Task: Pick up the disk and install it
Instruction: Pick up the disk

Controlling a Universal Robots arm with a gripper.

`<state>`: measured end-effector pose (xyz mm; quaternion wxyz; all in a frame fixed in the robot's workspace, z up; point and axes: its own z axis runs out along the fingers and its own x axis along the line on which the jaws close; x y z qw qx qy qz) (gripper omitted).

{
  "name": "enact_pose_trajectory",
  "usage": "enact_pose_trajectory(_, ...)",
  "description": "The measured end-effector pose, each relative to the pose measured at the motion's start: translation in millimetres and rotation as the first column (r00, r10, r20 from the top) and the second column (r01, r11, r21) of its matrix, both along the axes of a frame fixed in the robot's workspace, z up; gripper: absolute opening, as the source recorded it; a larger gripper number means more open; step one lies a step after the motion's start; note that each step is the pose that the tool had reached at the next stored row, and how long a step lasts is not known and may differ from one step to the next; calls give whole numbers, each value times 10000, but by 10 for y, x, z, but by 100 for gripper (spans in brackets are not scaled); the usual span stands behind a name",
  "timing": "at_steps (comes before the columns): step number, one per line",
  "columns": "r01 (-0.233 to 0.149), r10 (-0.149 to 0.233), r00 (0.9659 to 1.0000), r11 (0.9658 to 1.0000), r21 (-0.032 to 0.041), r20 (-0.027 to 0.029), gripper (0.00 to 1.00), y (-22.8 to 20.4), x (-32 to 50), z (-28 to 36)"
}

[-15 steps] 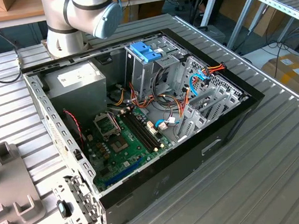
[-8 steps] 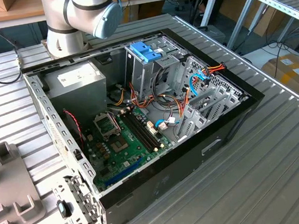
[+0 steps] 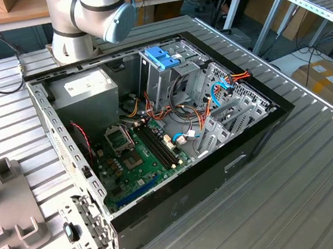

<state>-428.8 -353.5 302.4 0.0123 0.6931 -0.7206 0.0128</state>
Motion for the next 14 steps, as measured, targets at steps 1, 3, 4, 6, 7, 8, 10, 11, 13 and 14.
enact_pose_trajectory(1, 0, 0, 10000, 10000, -1, -2, 60, 1, 0, -2)
enact_pose_trajectory(3, 0, 0, 10000, 10000, -1, -1, 60, 1, 0, -3)
enact_pose_trajectory(4, 0, 0, 10000, 10000, -1, 0, 60, 2, 0, -3)
enact_pose_trajectory(6, 0, 0, 10000, 10000, -1, 0, 60, 2, 0, -4)
enact_pose_trajectory(7, 0, 0, 10000, 10000, 0, 0, 60, 3, 0, -5)
enact_pose_trajectory(8, 0, 0, 10000, 10000, 0, 0, 60, 3, 0, -5)
enact_pose_trajectory(10, 0, 0, 10000, 10000, 0, 0, 60, 4, 0, -6)
enact_pose_trajectory(11, 0, 0, 10000, 10000, 0, 0, 59, 4, 0, -6)
enact_pose_trajectory(13, 0, 0, 10000, 10000, 0, 0, 59, 4, 0, -6)
enact_pose_trajectory(14, 0, 0, 10000, 10000, 0, 0, 51, 5, 0, -7)
